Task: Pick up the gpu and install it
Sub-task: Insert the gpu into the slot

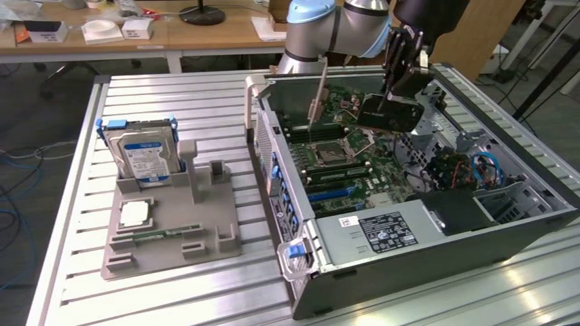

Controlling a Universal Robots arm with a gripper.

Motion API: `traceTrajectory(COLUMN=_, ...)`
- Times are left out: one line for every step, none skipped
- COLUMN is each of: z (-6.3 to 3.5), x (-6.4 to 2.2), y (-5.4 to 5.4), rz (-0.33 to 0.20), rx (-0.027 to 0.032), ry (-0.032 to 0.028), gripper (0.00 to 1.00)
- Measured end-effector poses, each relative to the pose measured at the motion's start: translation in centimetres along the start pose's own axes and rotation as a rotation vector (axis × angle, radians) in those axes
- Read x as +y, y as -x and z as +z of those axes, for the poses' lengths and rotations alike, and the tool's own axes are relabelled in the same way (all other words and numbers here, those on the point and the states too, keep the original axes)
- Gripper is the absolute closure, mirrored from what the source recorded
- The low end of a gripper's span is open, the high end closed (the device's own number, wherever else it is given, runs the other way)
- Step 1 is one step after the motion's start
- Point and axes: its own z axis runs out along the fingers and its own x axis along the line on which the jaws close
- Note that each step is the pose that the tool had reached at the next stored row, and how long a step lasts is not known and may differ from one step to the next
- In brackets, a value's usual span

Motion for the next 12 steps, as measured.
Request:
traceTrajectory(z=0.0, x=-0.01, y=0.0, rz=-0.014, rx=0.0005, ry=-0.0003, gripper=0.74)
traceTrajectory(z=0.0, x=-0.01, y=0.0, rz=-0.027, rx=0.001, ry=-0.0006, gripper=0.74)
traceTrajectory(z=0.0, x=-0.01, y=0.0, rz=-0.04, rx=0.0015, ry=-0.0009, gripper=0.74)
traceTrajectory(z=0.0, x=-0.02, y=0.01, rz=-0.052, rx=0.0021, ry=-0.0012, gripper=0.74)
traceTrajectory(z=0.01, x=-0.02, y=0.0, rz=-0.065, rx=0.0025, ry=-0.0015, gripper=0.74)
traceTrajectory(z=0.01, x=-0.02, y=0.01, rz=-0.078, rx=0.0031, ry=-0.0018, gripper=0.74)
traceTrajectory(z=0.01, x=-0.03, y=0.01, rz=-0.091, rx=0.0037, ry=-0.0021, gripper=0.74)
traceTrajectory(z=0.01, x=-0.03, y=0.01, rz=-0.104, rx=0.0042, ry=-0.0024, gripper=0.74)
traceTrajectory(z=0.01, x=-0.04, y=0.01, rz=-0.118, rx=0.0048, ry=-0.0027, gripper=0.74)
traceTrajectory(z=0.01, x=-0.04, y=0.01, rz=-0.131, rx=0.0053, ry=-0.003, gripper=0.74)
traceTrajectory(z=0.01, x=-0.04, y=0.01, rz=-0.144, rx=0.0059, ry=-0.0033, gripper=0.74)
traceTrajectory(z=0.01, x=-0.05, y=0.01, rz=-0.157, rx=0.0064, ry=-0.0035, gripper=0.74)
